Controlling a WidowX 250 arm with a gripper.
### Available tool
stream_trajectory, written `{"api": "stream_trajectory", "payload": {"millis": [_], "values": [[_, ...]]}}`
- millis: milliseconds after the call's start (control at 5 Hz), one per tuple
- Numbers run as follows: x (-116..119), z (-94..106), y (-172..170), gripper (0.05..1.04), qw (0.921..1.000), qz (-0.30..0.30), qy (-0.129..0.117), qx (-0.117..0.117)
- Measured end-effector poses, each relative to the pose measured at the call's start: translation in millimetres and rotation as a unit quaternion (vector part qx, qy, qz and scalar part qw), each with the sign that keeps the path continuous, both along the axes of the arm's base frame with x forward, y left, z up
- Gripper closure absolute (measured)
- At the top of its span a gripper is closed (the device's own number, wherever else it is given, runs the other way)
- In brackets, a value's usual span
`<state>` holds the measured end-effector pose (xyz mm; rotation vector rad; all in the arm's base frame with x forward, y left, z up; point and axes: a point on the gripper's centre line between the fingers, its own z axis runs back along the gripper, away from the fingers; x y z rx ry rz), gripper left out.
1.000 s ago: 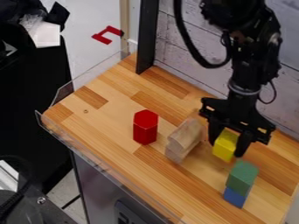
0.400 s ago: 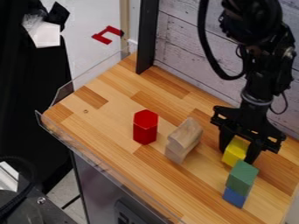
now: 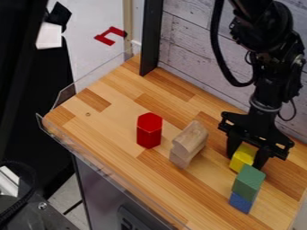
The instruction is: Remove the yellow blocks from tower and put it in the table
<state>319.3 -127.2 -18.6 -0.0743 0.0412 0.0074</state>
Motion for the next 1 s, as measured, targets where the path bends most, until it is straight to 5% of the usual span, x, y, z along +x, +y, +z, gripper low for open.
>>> {"api": "stream_trajectory", "payload": {"millis": [200,400,600,1000], "values": [[0.0,0.6,-0.8,0.464,1.0000,0.002,0.000,-0.002],[-0.9,0.1,-0.5,0.164,1.0000,0.007,0.003,-0.001],[-4.5,0.5,1.3,0.079,0.9999,0.008,0.008,0.002],[-15.1,94.3,9.3,0.083,0.9935,0.040,-0.106,-0.006]]}}
